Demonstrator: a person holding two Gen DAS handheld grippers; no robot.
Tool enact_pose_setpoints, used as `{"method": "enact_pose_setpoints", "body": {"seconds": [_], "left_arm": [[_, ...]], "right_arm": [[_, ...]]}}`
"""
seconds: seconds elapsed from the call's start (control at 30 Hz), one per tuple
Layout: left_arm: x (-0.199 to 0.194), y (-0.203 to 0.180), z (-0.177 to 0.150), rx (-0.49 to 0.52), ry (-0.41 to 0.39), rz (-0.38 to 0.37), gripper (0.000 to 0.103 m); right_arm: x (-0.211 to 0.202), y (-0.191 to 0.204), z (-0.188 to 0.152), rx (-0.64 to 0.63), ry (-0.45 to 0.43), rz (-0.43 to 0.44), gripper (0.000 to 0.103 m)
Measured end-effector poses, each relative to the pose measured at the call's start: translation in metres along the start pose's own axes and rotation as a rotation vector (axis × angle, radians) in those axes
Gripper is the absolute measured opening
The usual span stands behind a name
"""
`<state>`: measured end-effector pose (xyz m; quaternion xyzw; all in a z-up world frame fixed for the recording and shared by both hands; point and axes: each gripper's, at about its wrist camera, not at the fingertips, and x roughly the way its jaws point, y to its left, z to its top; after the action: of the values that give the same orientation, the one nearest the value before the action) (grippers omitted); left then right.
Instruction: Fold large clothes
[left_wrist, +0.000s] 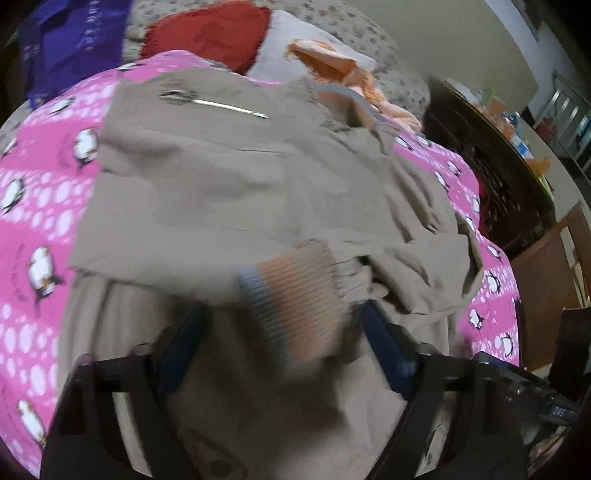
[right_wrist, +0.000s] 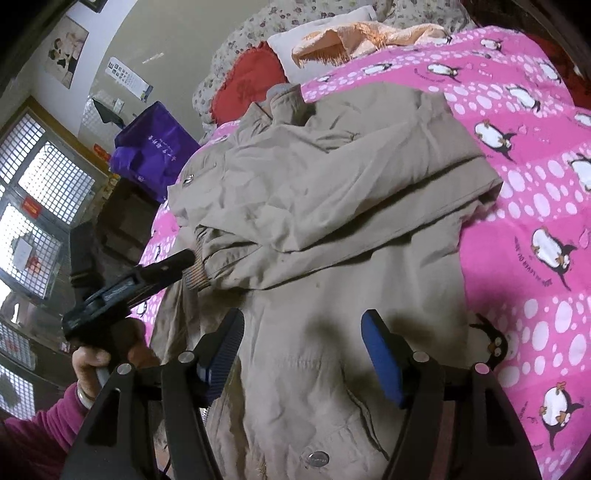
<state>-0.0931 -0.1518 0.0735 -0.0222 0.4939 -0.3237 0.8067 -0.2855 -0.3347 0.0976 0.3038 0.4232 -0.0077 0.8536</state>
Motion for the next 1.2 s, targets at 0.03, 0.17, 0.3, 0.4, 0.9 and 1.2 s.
{"method": "enact_pose_setpoints", "body": {"seconds": [0.03, 0.17, 0.3, 0.4, 0.9, 1.2], "left_arm": [[0.005, -0.006, 0.004, 0.025, 0.031, -0.002, 0.002], [-0.017, -0.018, 0.026, 0.056, -0.011, -0.044, 0.003], [-0.069, -0.013, 0.063, 0.055, -0.108, -0.08, 0.002], [-0.086, 0.014, 0.08, 0.008, -0.147, -0.014, 0.002], [-0.059, 0.052, 0.064, -0.028, -0.004, 0.105, 0.003], [-0.024, 0.054, 0.081, -0.003, 0.06, 0.181, 0.003]], "right_arm": [[-0.001, 0.0, 0.001, -0.004, -0.004, -0.011, 0.068], [-0.006, -0.003, 0.003, -0.005, -0.013, -0.031, 0.068], [-0.011, -0.006, 0.007, 0.005, -0.029, -0.038, 0.068], [-0.014, -0.004, 0.012, -0.001, -0.055, -0.029, 0.068], [0.052, 0.011, 0.113, -0.119, 0.05, -0.2, 0.061], [0.067, -0.039, 0.2, 0.072, -0.107, -0.29, 0.062]]}}
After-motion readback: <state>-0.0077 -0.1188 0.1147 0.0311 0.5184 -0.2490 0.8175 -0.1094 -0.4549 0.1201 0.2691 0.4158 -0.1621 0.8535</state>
